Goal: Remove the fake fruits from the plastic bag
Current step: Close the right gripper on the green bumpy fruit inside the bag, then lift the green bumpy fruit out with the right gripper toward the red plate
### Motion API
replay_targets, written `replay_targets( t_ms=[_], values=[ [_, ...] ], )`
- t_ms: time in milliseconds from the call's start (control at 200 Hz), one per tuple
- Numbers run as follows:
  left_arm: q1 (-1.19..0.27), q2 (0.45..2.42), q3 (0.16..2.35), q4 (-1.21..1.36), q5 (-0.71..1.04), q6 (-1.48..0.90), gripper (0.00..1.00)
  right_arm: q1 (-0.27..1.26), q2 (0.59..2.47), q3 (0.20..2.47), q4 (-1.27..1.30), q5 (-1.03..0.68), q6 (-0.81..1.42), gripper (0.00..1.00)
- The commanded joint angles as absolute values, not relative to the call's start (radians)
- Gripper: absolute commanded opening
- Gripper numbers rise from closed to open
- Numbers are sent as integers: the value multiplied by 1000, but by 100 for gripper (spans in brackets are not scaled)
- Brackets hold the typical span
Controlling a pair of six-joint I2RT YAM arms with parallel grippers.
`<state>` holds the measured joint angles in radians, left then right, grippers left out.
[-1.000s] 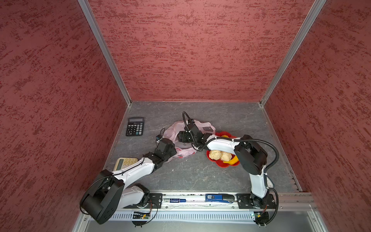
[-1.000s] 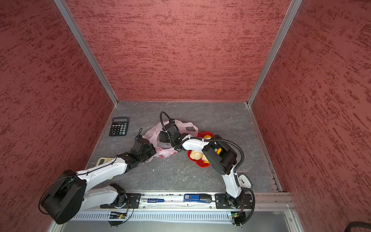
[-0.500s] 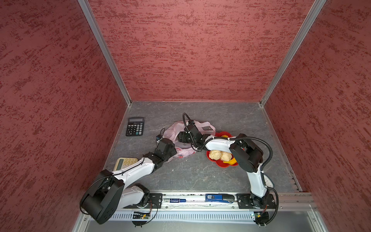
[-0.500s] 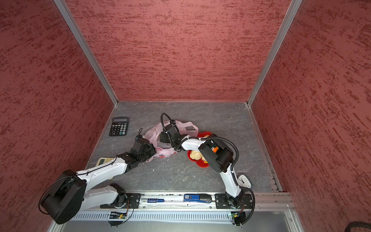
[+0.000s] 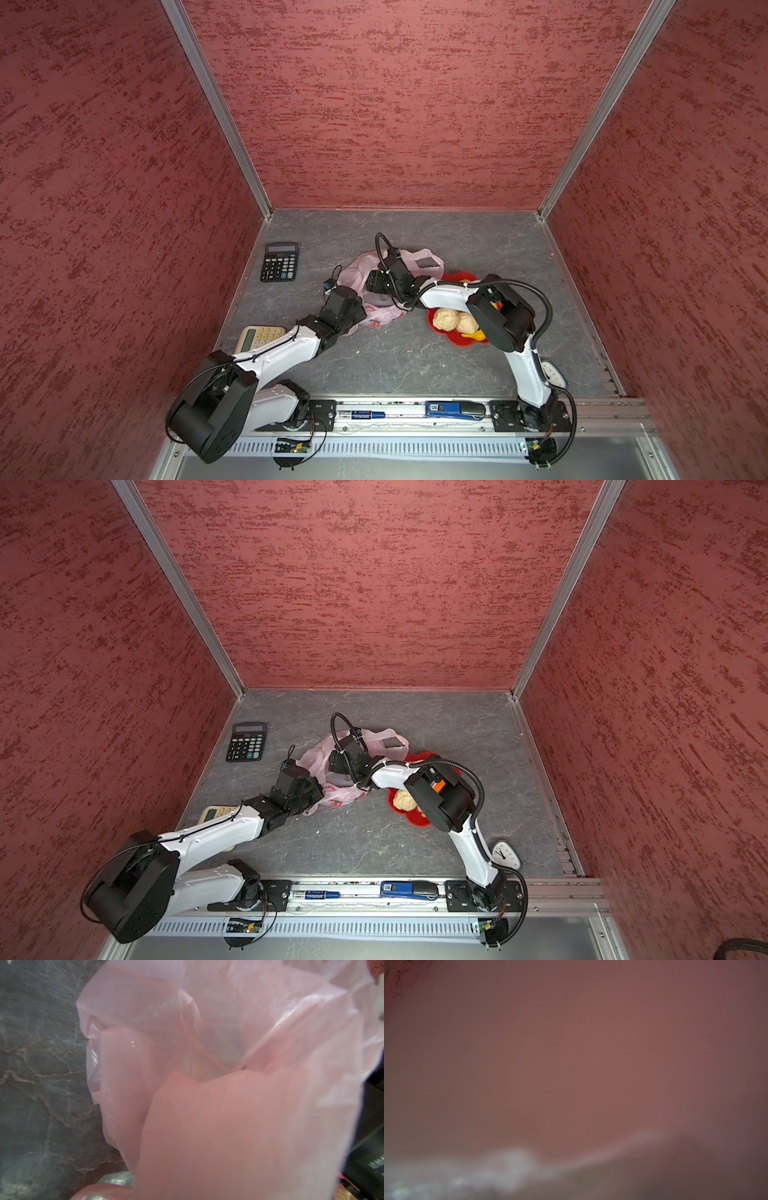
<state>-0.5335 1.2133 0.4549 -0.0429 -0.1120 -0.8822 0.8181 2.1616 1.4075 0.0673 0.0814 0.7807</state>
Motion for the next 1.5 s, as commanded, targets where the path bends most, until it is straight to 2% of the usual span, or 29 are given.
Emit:
replay_targets(
  t_ms=[0,391,671,852,1498],
  values=[
    [-543,1228,453,-21,-108,-868,1,808,2183,1446,95,84,805,78],
    [-545,1249,458,-9,-107,-874,1,802,2201,1453,108,72,803,65],
    [-541,1234,463,-25,-125,-872,1,801,2178,1419,136,35,791,46],
    [-527,1233,476,-31,-133,-868,1,802,2128,1363,163,11,754,39],
    [-489,1296,557,-36,-138,-839,1,833,1929,1194,127,-60,633,36]
  ],
)
